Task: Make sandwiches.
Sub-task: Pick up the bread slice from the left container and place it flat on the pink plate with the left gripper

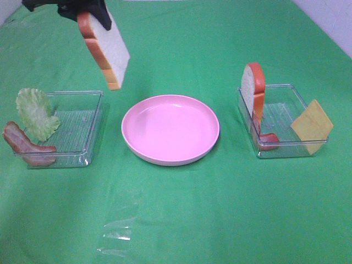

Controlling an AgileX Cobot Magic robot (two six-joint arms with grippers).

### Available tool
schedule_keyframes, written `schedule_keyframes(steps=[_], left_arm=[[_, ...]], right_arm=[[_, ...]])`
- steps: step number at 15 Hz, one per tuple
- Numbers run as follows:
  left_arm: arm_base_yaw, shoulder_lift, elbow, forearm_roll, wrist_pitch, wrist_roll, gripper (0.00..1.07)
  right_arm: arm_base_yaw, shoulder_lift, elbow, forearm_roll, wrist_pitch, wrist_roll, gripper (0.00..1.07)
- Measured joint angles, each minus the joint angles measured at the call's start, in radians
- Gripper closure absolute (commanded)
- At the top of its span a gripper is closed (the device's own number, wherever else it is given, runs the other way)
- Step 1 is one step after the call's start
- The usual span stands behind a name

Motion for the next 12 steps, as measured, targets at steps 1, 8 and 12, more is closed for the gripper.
schedule_keyframes(steps=[1,8,12], left_arm=[[-0.017,0.016,0.000,-0.053,-0.028,0.028,0.88],[-0.190,0.195,0.000,-0.118,-0.181,0.095,0.88],[-0.227,0.285,0.000,-0.165,-0.266,0.084,0.88]], right_arm=[[0.000,0.000,0.000,0.000,0.000,0.000,0.19],[0.000,0.000,0.000,0.000,0.000,0.000,0.19],[0.000,0.000,0.000,0.000,0.000,0.000,0.19]])
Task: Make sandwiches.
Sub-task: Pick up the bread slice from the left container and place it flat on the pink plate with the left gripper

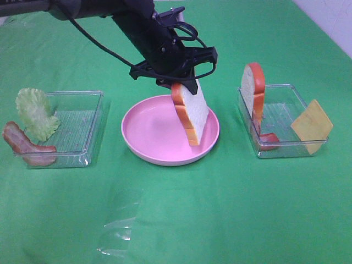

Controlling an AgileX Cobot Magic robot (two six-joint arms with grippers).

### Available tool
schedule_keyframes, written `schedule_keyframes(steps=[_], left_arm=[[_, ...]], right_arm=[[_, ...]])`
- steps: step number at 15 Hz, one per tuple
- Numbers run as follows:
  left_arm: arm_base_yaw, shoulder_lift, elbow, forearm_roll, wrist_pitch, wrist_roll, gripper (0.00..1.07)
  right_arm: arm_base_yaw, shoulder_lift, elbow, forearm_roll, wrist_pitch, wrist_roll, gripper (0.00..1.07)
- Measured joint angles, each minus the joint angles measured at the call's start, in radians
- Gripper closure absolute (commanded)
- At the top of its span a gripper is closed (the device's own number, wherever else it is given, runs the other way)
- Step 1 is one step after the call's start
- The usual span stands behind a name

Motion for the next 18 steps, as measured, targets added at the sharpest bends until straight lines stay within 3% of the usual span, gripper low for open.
schedule_keyframes(steps=[3,7,9,10,11,12,18], left_arm=[[0.000,0.030,0.000,-0.032,-0.021,-0.011,0.88],[-0.001,0.034,0.000,0.025,-0.020,-0.012,0.82],[-0.001,0.034,0.000,0.066,0.001,-0.013,0.58],[-0.001,0.034,0.000,0.076,0.007,-0.013,0.51],[-0.001,0.034,0.000,0.098,0.023,-0.015,0.33],[-0.001,0.034,0.000,0.145,0.051,-0.015,0.08],[-0.001,0.034,-0.001,0.295,0.140,-0.012,0.05]], right_arm=[[0.000,0.000,0.000,0.000,0.000,0.000,0.19],[0.000,0.000,0.000,0.000,0.000,0.000,0.19],[0.000,0.000,0.000,0.000,0.000,0.000,0.19],[0.000,0.000,0.000,0.000,0.000,0.000,0.19],[0.000,0.000,0.000,0.000,0.000,0.000,0.19],[0.000,0.000,0.000,0.000,0.000,0.000,0.19],[0.000,0.000,0.000,0.000,0.000,0.000,0.19]])
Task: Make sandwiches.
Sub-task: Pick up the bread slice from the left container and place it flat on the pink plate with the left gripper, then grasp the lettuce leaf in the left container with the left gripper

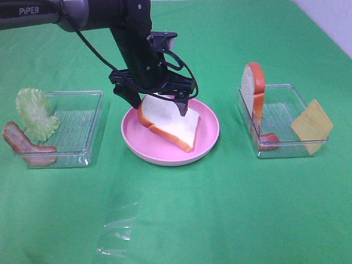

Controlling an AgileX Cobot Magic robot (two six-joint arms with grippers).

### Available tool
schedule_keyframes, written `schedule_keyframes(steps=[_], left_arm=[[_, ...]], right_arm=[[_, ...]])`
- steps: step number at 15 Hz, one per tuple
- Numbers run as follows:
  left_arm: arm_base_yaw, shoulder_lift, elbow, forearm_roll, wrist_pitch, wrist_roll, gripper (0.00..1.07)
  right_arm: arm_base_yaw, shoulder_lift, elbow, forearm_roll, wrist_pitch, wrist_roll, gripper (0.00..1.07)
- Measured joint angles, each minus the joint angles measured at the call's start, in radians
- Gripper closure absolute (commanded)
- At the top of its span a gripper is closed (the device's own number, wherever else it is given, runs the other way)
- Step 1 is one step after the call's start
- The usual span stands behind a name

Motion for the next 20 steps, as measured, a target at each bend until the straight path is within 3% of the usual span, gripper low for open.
schedule_keyframes(steps=[2,5,7,11,12,15,20], left_arm=[[0.000,0.000,-0.016,0.024,0.029,0.000,0.05],[0.000,0.006,-0.130,0.049,0.114,0.000,0.06],[0.005,0.008,-0.313,0.092,0.229,0.040,0.06],[0.046,-0.069,-0.348,0.093,0.237,0.062,0.06],[0.066,-0.107,-0.334,0.093,0.238,0.071,0.06],[0.171,-0.279,-0.162,0.127,0.240,0.104,0.06],[0.410,-0.472,0.109,0.161,0.243,0.128,0.06]], right_arm=[[0.000,0.000,0.000,0.000,0.000,0.000,0.19],[0.000,0.000,0.000,0.000,0.000,0.000,0.19],[0.000,0.000,0.000,0.000,0.000,0.000,0.19],[0.000,0.000,0.000,0.000,0.000,0.000,0.19],[0.000,0.000,0.000,0.000,0.000,0.000,0.19],[0.000,0.000,0.000,0.000,0.000,0.000,0.19],[0.000,0.000,0.000,0.000,0.000,0.000,0.19]])
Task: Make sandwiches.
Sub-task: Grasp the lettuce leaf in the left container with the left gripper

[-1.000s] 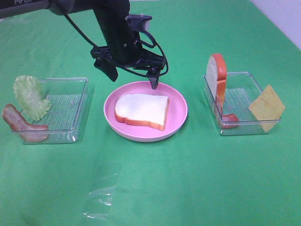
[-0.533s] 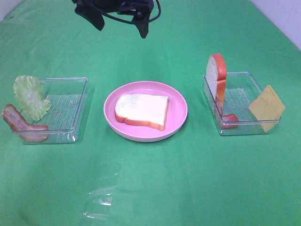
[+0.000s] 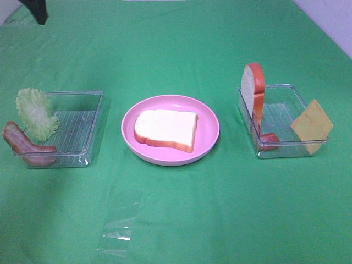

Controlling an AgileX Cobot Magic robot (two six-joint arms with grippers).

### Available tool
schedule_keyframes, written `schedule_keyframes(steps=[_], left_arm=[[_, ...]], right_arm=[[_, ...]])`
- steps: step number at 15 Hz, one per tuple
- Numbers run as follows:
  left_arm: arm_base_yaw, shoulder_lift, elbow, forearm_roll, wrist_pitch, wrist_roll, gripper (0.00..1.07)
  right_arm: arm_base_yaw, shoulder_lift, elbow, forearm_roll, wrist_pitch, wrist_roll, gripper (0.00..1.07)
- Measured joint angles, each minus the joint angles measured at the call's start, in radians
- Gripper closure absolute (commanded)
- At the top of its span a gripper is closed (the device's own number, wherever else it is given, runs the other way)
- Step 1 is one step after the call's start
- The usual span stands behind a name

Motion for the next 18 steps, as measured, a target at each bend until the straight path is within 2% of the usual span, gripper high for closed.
schedule_keyframes(steps=[2,3,4,8,11,18], left_arm=[[0.065,-0.017,0.050,-0.002,0.002,0.003,0.06],[0.134,-0.019,0.100,-0.034,0.002,0.004,0.06],[0.157,-0.019,0.122,-0.060,0.002,0.012,0.06],[0.167,-0.008,0.139,-0.119,-0.011,0.037,0.06],[0.167,0.032,0.139,-0.187,-0.034,0.094,0.06],[0.167,0.137,0.139,-0.203,-0.119,0.104,0.06]], right_arm=[[0.000,0.000,0.000,0.000,0.000,0.000,0.19],[0.000,0.000,0.000,0.000,0.000,0.000,0.19],[0.000,0.000,0.000,0.000,0.000,0.000,0.19],[0.000,0.000,0.000,0.000,0.000,0.000,0.19],[0.000,0.000,0.000,0.000,0.000,0.000,0.19],[0.000,0.000,0.000,0.001,0.000,0.000,0.19]])
